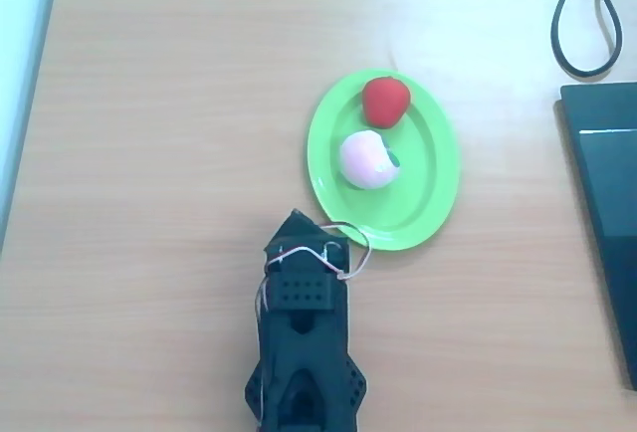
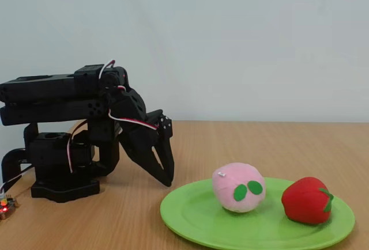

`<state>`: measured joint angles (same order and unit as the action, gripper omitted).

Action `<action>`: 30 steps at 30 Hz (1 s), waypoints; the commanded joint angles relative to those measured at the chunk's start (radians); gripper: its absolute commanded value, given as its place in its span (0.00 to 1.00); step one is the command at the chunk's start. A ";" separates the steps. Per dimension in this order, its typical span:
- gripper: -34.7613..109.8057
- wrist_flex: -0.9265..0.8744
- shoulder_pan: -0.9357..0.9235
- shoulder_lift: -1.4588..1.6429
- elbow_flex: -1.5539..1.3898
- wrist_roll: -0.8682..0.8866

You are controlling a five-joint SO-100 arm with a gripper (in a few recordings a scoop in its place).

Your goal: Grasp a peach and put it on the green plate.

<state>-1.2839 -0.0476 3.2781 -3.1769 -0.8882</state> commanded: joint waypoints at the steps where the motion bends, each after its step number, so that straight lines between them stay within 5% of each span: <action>1: 0.18 0.003 0.011 0.020 0.018 0.155; 7: 0.18 0.051 0.077 0.020 0.074 0.923; 30: 0.18 0.032 0.092 0.018 0.077 1.006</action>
<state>-1.2410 0.0322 3.2781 -3.0971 0.0951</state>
